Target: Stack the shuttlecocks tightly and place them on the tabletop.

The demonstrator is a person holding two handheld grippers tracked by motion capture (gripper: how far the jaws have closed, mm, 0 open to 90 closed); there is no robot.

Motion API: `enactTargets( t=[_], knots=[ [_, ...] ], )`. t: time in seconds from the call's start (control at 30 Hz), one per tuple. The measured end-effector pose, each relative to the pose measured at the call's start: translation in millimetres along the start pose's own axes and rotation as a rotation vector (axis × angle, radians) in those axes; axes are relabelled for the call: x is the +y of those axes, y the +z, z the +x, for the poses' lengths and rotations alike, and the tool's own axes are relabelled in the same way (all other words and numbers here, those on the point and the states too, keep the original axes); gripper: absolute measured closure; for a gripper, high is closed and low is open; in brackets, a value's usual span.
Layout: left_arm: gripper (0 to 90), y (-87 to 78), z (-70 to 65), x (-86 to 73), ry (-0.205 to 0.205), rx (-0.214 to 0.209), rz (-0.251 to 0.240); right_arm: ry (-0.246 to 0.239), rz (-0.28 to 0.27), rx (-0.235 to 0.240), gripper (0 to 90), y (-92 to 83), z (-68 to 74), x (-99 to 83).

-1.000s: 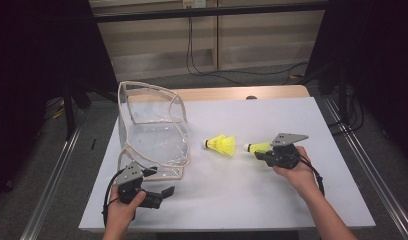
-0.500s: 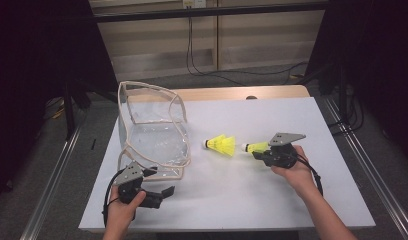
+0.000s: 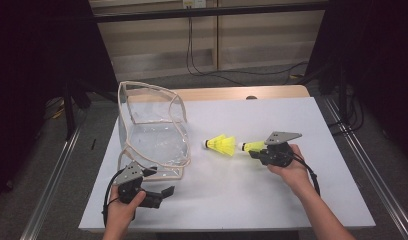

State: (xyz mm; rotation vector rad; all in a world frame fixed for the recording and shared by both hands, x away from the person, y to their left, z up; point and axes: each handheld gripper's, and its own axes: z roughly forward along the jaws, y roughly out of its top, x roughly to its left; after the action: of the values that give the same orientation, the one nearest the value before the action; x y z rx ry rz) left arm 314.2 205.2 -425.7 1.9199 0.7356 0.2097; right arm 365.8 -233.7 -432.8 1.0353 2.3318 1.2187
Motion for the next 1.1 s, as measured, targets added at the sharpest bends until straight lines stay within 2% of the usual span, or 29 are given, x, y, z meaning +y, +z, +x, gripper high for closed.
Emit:
enactTargets(
  t=[0.4, 1.1],
  knots=[
    [3.6, 0.0, 0.6, -0.4, 0.001, 0.002, -0.004, 0.0, -0.015, 0.008, 88.5, 4.4, 2.4, 7.1],
    [3.6, -0.6, 0.9, -0.5, -0.001, 0.002, -0.001, -0.008, -0.001, 0.016, 88.5, 15.8, 6.4, 11.5]
  ],
)
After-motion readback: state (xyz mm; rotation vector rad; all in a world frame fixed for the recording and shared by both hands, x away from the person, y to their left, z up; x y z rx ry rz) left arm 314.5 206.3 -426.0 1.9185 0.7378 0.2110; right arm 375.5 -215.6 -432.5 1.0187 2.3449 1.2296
